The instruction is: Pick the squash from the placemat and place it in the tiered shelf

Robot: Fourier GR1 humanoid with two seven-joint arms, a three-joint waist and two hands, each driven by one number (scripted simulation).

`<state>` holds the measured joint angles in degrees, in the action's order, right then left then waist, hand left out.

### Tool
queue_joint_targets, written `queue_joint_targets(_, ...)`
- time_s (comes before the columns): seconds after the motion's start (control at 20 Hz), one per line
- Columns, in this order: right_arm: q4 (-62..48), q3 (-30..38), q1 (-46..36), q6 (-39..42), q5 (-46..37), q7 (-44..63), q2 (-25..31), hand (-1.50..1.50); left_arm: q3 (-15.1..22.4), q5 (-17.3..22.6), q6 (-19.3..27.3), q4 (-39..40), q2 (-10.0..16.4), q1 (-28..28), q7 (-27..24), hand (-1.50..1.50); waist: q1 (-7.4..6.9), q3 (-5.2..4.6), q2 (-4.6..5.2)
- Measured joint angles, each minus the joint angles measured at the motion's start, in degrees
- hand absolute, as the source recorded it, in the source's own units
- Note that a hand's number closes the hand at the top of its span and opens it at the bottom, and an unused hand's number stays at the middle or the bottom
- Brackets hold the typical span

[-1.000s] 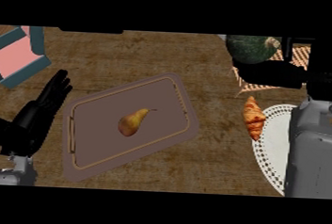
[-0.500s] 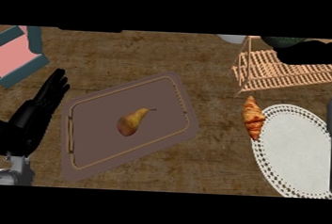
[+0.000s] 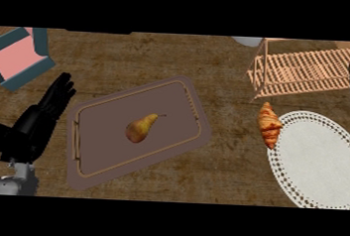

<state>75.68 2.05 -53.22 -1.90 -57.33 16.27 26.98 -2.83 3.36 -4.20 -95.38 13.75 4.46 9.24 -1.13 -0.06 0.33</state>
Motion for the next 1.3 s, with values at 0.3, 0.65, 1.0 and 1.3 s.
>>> queue_joint_targets(0.3, -9.08, 2.7, -5.45, -2.38, 4.34, -9.11, -0.63, 1.5, -0.05, -0.62, 0.37, 0.09, -0.62, 0.73, 0.7, 0.0, 0.09, 0.04, -0.08)
queue_joint_targets(0.65, -19.13, 0.62, -8.6, 3.73, 4.52, -16.57, 1.01, 1.5, -0.05, -0.79, 0.31, -1.46, -0.86, 0.59, 2.02, 0.0, 0.06, 0.04, -0.11)
queue_joint_targets(1.0, -27.36, -0.85, -7.34, 5.76, 3.1, -23.19, 1.7, 1.5, -0.29, -1.39, 0.1, -0.38, -1.29, 1.03, 1.09, 0.0, 0.29, 0.05, -0.09)
queue_joint_targets(1.3, -31.73, 1.97, -7.02, 1.43, 1.59, -20.23, 2.38, 1.5, -0.8, -1.04, -0.56, -1.37, -1.24, 0.29, 1.63, 0.0, 0.3, 0.07, -0.12)
